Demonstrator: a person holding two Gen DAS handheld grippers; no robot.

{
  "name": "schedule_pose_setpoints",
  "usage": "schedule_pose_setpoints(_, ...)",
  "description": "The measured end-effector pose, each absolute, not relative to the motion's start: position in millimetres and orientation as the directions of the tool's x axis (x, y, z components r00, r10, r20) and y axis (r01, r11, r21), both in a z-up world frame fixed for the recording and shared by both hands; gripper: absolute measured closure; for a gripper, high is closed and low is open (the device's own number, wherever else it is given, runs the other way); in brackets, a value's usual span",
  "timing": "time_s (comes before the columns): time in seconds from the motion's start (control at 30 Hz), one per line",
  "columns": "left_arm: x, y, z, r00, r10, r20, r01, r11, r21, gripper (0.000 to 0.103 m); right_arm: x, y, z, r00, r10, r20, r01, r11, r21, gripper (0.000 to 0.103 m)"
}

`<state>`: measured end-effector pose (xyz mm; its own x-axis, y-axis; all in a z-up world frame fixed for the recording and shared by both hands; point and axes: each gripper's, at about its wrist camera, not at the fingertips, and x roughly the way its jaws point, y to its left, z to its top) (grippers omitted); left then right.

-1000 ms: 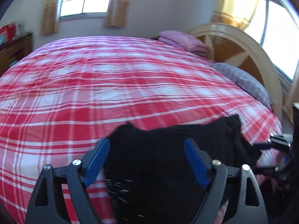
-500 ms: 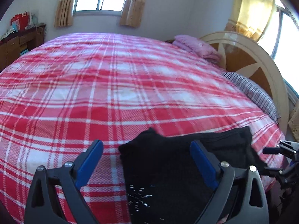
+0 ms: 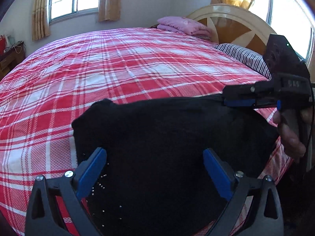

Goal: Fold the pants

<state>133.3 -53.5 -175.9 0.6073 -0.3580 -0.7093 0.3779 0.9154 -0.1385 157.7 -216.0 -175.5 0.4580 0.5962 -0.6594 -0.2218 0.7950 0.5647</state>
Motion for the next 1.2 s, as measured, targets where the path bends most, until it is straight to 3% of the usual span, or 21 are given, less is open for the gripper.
schedule_pose_setpoints(0.33, 120, -49, -173, 0.609, -0.35, -0.712, 0.37, 0.919, -0.135, 0.003, 83, -220, -140, 0.497, 0.566, -0.657, -0.313, 0.824, 0.473, 0.032)
schedule_pose_setpoints(0.5, 121, -52, -178, 0.6, -0.349, -0.72, 0.371, 0.918, -0.136, 0.002, 61, -206, -169, 0.457, 0.457, -0.763, -0.359, 0.88, 0.312, 0.032)
schedule_pose_setpoints(0.7, 119, -55, -183, 0.604, -0.337, -0.722, 0.389, 0.916, -0.102, 0.0, 45, -189, -176, 0.516, 0.366, -0.774, -0.423, 0.895, 0.141, 0.03)
schedule_pose_setpoints(1.03, 113, -42, -166, 0.65, -0.319, -0.69, 0.369, 0.926, -0.08, 0.0, 45, -200, -162, 0.504, 0.403, -0.764, -0.398, 0.893, 0.209, 0.029)
schedule_pose_setpoints(1.2, 121, -4, -164, 0.69, -0.283, -0.667, 0.287, 0.952, -0.107, 0.0, 46, -230, -139, 0.589, 0.413, -0.694, -0.311, 0.909, 0.277, 0.029)
